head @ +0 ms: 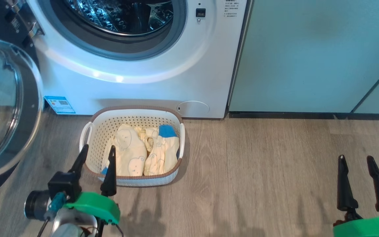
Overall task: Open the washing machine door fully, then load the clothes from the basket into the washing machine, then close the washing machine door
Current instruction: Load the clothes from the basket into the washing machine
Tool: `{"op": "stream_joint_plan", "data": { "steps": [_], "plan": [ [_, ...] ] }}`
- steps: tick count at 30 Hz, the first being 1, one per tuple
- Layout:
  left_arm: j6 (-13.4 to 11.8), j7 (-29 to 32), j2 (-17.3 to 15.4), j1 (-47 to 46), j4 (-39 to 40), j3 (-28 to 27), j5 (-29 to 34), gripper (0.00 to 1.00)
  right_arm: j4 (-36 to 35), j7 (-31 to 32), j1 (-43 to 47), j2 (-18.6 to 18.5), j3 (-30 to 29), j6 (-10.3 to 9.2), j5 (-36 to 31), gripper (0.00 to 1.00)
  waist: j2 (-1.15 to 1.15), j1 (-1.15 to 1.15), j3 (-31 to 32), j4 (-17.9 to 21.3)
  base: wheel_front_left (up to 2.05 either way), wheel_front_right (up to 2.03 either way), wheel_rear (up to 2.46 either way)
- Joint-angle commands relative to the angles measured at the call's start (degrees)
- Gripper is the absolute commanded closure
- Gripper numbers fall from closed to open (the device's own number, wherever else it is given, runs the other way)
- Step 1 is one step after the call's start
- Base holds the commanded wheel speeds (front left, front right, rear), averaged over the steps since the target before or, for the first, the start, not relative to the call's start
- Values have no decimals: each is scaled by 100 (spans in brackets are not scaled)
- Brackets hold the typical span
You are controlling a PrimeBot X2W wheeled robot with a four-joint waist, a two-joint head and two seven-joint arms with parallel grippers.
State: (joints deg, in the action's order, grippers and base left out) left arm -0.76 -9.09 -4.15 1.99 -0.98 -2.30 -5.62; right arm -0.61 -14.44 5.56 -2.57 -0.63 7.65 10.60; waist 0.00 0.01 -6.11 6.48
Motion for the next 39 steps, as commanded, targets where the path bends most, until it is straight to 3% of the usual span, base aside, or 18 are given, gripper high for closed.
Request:
{"op": "stream_joint_plan", "data": {
  "steps": [1,15,39],
  "plan": [
    [-38,-62,-106,-232,201,-174,-33,0,-176,-56,-166,-31,85,-16,36,0,0,-1,-4,3,158,-158,0],
    [-65,-110,-153,-271,243,-65,-50,0,-160,-56,-198,-31,89,-16,63,0,0,-1,-11,-23,143,-143,0],
    [-147,-108,-232,-219,155,23,-145,0,-112,-56,-173,-31,117,-16,73,0,0,-1,85,-30,5,-5,0]
  ]
}}
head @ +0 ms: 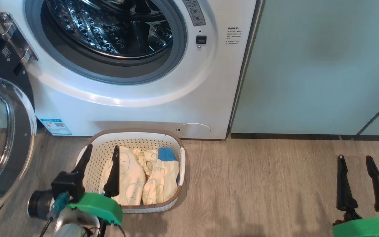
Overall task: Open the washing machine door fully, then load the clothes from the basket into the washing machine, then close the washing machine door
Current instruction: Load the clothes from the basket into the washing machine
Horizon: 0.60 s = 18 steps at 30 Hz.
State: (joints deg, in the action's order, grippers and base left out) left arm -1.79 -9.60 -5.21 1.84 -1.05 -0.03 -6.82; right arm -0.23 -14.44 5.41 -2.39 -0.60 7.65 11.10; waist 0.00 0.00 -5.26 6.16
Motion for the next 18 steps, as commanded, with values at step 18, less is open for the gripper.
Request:
{"op": "stream_joint_plan", "data": {
  "steps": [18],
  "plan": [
    [294,198,-118,-752,-603,272,-160,0,-258,-56,-270,-49,120,-16,54,0,0,0,-381,28,0,0,0]
  ]
}}
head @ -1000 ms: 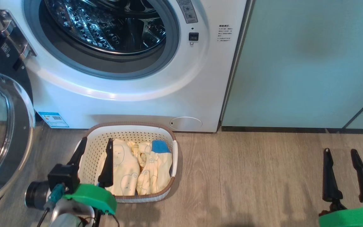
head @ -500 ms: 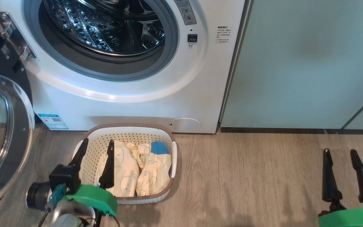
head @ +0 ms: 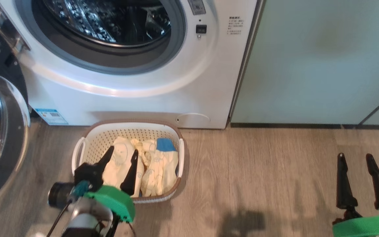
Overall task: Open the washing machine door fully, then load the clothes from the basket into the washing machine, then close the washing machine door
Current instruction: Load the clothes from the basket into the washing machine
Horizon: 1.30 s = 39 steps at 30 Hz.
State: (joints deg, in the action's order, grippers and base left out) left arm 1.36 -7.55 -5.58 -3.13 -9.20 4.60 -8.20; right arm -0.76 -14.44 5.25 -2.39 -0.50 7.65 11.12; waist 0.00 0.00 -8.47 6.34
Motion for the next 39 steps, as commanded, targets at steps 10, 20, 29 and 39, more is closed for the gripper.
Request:
{"op": "stream_joint_plan", "data": {
  "steps": [10,20,29,39],
  "plan": [
    [349,-95,-18,-1752,-1817,251,-75,0,-361,-56,-670,-49,113,-16,162,0,0,0,-1048,176,0,0,0],
    [541,-325,-86,-3262,-4001,516,-165,0,-488,-56,-1222,-49,202,-16,372,0,0,0,-2204,448,0,0,0],
    [597,-425,-200,-4116,-5152,665,-311,0,-646,-56,-1690,-49,347,-16,585,0,0,0,-3264,623,0,0,0],
    [610,-631,-576,-4863,-5689,803,-411,0,-1062,-56,-2064,-49,410,-16,823,0,0,0,-4406,894,0,0,0]
  ]
}}
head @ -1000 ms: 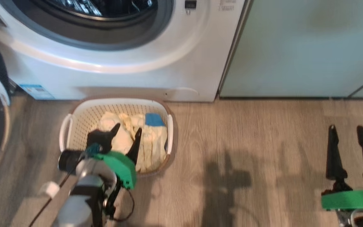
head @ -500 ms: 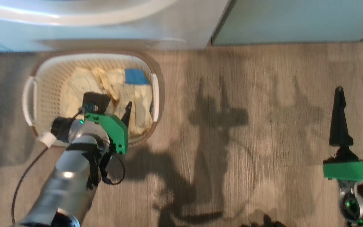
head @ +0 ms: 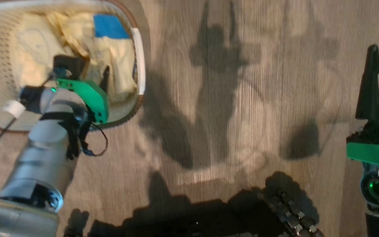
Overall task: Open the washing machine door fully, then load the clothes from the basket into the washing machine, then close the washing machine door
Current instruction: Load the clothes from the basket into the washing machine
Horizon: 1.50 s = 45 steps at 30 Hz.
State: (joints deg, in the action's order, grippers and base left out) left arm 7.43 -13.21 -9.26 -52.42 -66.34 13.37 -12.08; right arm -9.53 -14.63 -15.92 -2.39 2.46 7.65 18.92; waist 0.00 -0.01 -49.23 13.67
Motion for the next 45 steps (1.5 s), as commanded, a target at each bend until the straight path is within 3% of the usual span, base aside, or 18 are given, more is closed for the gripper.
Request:
{"op": "stream_joint_plan", "data": {
  "steps": [1,16,17,18,26,40,45],
  "plan": [
    [3,-78,-253,6,2,-66,-42,0,-229,-37,31,-49,137,-16,71,0,0,1,-427,192,0,0,0],
    [5,-110,-879,-688,-368,-146,-398,0,-338,-37,-150,-49,516,-16,456,0,0,1,-1189,649,0,0,0],
    [5,-73,-923,-739,-414,-117,-416,27,-332,-37,-149,-49,546,-16,492,0,0,1,-1211,696,0,0,0],
    [5,-35,-933,-756,-434,-82,-417,100,-329,-37,-150,-49,556,-16,506,0,0,1,-1218,715,0,0,0],
    [5,16,-945,-837,-527,32,-532,100,-264,-37,-208,-49,508,-16,560,0,0,1,-1177,716,0,0,0],
    [1,-161,-656,-521,-340,204,-658,100,-209,-37,-144,-49,195,-16,251,0,0,1,-518,252,0,0,0],
    [-215,-176,-553,-227,294,230,-542,100,-157,-37,-7,-49,56,-16,56,0,0,1,-77,-1,0,0,0]
  ]
}}
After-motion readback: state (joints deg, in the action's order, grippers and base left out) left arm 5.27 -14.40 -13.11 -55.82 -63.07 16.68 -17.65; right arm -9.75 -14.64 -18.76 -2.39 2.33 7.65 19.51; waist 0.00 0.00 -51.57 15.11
